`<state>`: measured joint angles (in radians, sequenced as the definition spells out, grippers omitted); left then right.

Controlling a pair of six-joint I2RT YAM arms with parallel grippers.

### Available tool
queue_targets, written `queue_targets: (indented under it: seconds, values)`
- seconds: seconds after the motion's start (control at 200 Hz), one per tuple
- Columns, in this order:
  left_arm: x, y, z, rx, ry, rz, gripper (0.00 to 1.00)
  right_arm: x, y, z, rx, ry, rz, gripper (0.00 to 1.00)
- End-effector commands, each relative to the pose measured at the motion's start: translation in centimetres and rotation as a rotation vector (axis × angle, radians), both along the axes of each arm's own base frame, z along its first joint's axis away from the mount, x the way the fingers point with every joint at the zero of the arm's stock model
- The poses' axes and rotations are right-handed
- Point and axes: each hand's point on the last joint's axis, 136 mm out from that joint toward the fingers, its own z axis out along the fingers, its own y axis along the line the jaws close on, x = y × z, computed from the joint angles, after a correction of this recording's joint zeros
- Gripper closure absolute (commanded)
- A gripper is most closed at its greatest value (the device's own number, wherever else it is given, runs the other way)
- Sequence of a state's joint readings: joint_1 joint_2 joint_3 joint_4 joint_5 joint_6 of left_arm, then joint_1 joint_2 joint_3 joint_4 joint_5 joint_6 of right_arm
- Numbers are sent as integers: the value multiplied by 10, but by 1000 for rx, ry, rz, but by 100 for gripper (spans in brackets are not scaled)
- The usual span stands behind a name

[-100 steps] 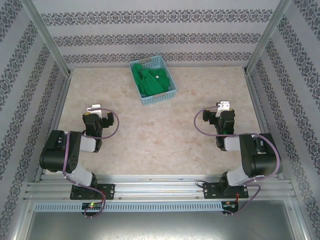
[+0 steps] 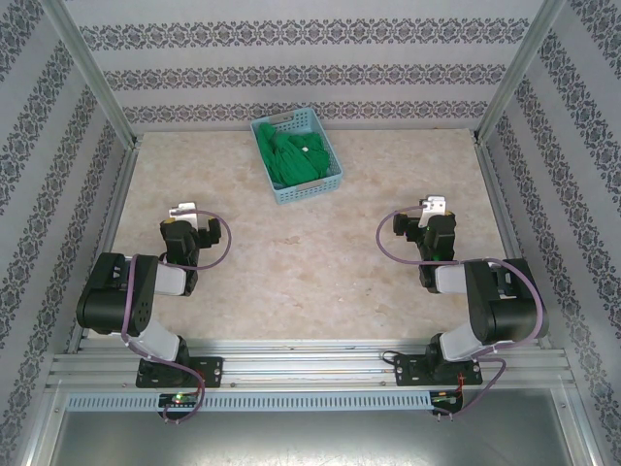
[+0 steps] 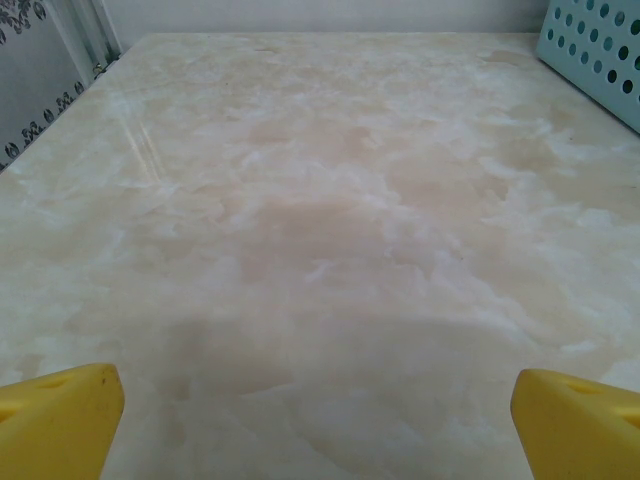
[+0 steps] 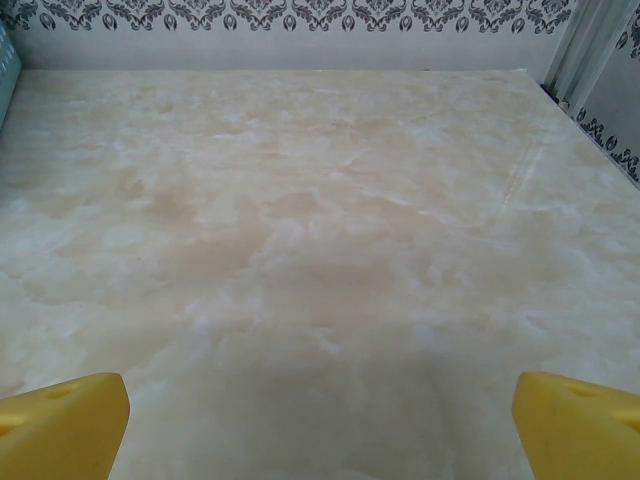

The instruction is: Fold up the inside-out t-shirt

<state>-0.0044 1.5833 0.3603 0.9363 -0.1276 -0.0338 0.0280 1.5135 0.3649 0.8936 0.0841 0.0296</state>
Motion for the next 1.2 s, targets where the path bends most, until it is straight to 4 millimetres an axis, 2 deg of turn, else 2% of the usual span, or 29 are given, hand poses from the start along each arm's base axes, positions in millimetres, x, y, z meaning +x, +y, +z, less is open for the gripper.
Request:
queue_targets:
  seconds: [0.0, 0.634, 0.734, 0.799, 0.854, 0.984, 1.079, 1.194]
  values:
    - [4, 1, 11, -9, -54, 4, 0, 6, 0, 9, 10, -25, 10, 2]
    - [2, 1, 11, -2, -56, 4, 0, 6, 1, 9, 10, -25, 13, 2]
    - [-11, -4, 28, 30, -129, 6, 0, 5, 1, 9, 10, -27, 13, 2]
    - [-21, -4, 41, 41, -174, 17, 0, 5, 11, 11, 5, -31, 71, 2]
    - [-28, -5, 52, 45, -200, 15, 0, 2, 20, 17, -15, -42, 116, 2]
    - [-42, -9, 81, -2, -226, 24, 0, -10, 23, 45, -63, -99, 93, 2]
    - [-49, 2, 98, -152, -229, 133, 0, -21, 33, 70, -72, -115, 114, 2]
    - [-59, 13, 107, -377, -173, 293, 0, -34, 33, 113, 67, -131, 79, 2]
